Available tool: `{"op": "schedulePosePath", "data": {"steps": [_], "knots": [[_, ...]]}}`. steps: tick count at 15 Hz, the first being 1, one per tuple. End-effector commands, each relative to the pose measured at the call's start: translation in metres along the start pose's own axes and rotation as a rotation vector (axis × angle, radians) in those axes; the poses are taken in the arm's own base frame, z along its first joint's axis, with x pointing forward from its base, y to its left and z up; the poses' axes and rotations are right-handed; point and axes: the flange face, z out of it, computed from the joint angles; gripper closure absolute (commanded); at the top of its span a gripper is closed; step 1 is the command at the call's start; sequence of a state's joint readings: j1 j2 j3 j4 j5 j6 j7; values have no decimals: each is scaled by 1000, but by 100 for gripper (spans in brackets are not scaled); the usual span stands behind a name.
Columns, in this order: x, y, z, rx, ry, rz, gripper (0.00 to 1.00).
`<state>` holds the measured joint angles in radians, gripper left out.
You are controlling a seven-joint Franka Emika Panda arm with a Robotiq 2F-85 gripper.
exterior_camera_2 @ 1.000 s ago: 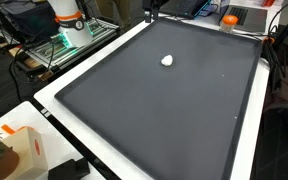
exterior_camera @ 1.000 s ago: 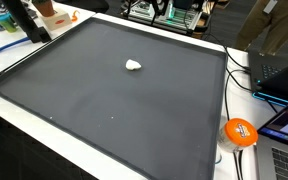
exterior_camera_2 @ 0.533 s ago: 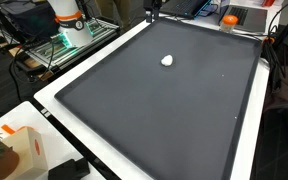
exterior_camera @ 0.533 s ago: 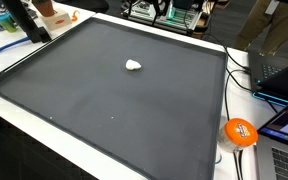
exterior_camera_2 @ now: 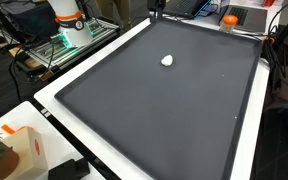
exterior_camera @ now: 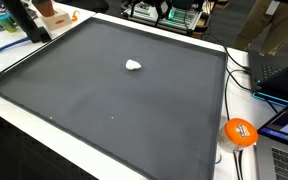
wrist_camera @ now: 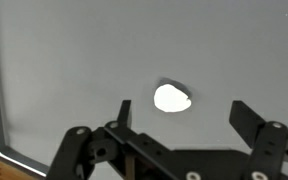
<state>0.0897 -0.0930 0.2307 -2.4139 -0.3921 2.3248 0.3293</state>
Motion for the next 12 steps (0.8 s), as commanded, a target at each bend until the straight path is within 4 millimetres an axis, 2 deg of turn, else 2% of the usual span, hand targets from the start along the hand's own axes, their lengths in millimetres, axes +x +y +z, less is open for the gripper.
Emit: {"op": "schedulePosePath", "data": {"steps": [1,7,12], "knots": [[19,-14,18,-7,-42,102,0],[48,-41,61,-116,-21,299,0],[69,-59,107,-174,-62,352,17]]}}
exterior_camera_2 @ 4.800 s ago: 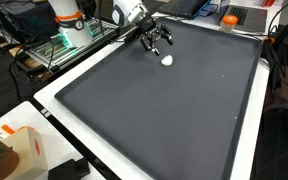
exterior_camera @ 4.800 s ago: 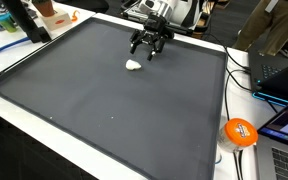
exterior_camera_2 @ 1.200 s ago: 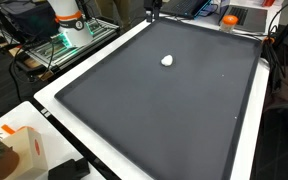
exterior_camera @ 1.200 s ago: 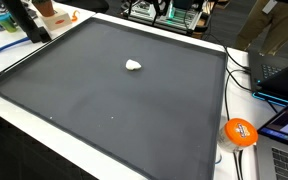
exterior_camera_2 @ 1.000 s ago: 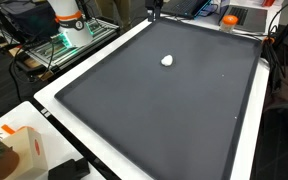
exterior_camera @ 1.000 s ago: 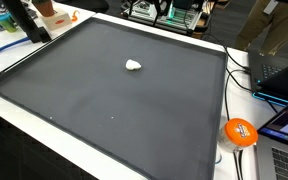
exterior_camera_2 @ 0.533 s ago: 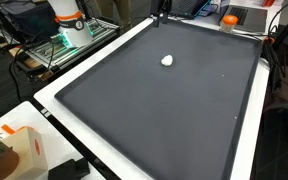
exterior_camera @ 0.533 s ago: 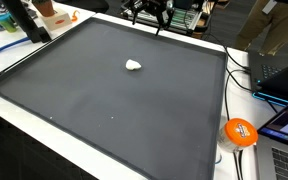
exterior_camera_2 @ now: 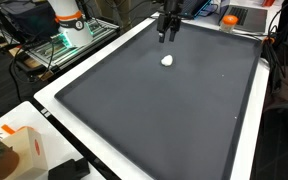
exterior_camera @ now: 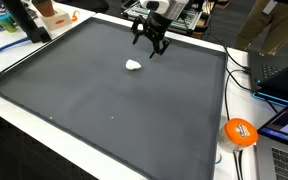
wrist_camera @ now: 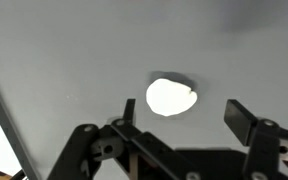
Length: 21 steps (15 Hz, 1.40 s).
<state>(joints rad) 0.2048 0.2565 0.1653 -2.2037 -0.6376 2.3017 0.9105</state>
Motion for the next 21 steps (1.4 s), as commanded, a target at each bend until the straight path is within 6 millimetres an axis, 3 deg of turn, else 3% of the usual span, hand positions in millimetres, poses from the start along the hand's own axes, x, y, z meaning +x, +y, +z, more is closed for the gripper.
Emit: {"op": "schedulePosePath", "data": {"steps": [1,2,3,10,12,13,17,19,21], "knots": [[17,-18,28,-52,-34,34,16],[21,-21,34,-58,-45,38,25],[25,-22,40,-64,-53,43,22],[42,-20,74,-83,-101,63,38],[43,-21,78,-81,-107,66,63],[44,-21,75,-83,-107,69,64],[46,-19,70,-89,-114,75,92],[45,-21,70,-83,-126,76,100],[44,-21,71,-76,-141,79,98]]}}
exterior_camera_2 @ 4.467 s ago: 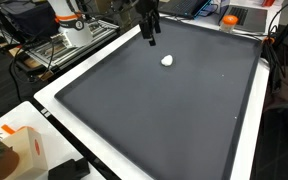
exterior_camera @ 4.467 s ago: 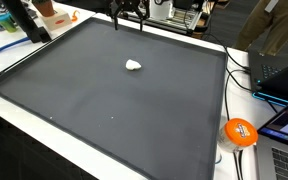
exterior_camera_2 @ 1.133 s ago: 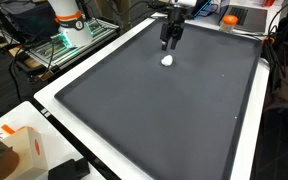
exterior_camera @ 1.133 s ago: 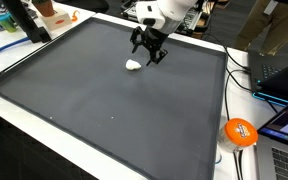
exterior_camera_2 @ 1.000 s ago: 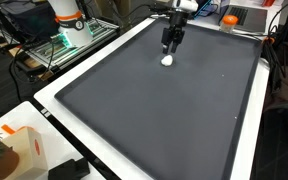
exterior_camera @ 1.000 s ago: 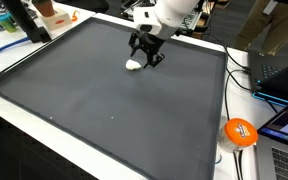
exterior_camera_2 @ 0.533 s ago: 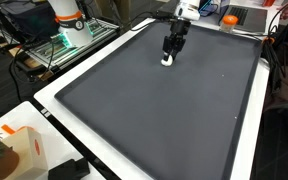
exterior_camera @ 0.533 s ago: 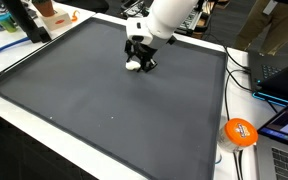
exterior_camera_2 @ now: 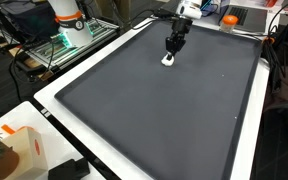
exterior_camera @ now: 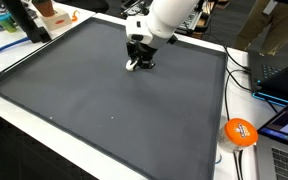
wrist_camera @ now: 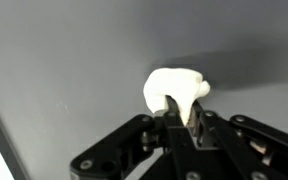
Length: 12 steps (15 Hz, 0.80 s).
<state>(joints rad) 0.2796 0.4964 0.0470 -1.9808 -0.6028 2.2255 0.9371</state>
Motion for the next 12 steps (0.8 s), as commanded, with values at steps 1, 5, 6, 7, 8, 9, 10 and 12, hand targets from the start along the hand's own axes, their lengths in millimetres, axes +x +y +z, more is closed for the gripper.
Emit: {"op": "schedulePosePath", "data": {"steps": [1,5,6,7,8,9,10,12], "knots": [[-2,-5,8,4,-55,-3,97],[-1,-5,7,23,-76,5,99],[0,-5,8,27,-83,7,98],[0,-5,7,29,-90,7,68],[0,-5,7,34,-94,7,68],[0,-4,6,36,-93,9,62],[0,-3,3,38,-89,11,54],[-1,-1,-4,69,-85,7,39]]}}
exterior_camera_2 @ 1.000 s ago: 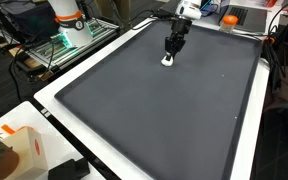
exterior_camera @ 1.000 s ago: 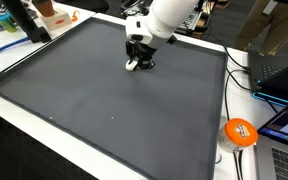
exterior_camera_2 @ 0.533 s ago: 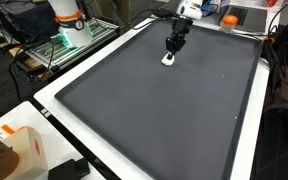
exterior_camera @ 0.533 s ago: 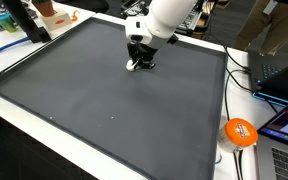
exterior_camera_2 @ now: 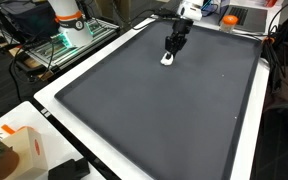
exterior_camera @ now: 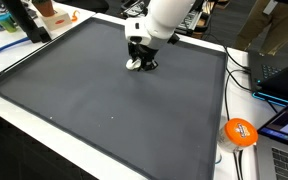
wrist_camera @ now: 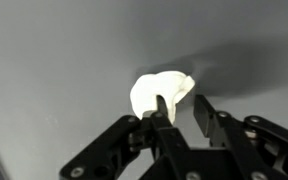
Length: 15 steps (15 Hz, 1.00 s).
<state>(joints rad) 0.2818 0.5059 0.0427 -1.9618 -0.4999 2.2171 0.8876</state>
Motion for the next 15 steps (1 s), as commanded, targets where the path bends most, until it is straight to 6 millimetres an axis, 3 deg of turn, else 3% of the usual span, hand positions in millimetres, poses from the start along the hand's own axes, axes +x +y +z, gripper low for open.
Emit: {"op": "schedulePosePath", "data": {"steps": [1,5,9,15], "knots": [[-4,4,-7,29,-19,-11,32],[-5,5,-13,-19,-5,-36,1],[-7,-5,-26,159,2,-115,0],[10,-1,8,261,-103,-93,0]]}}
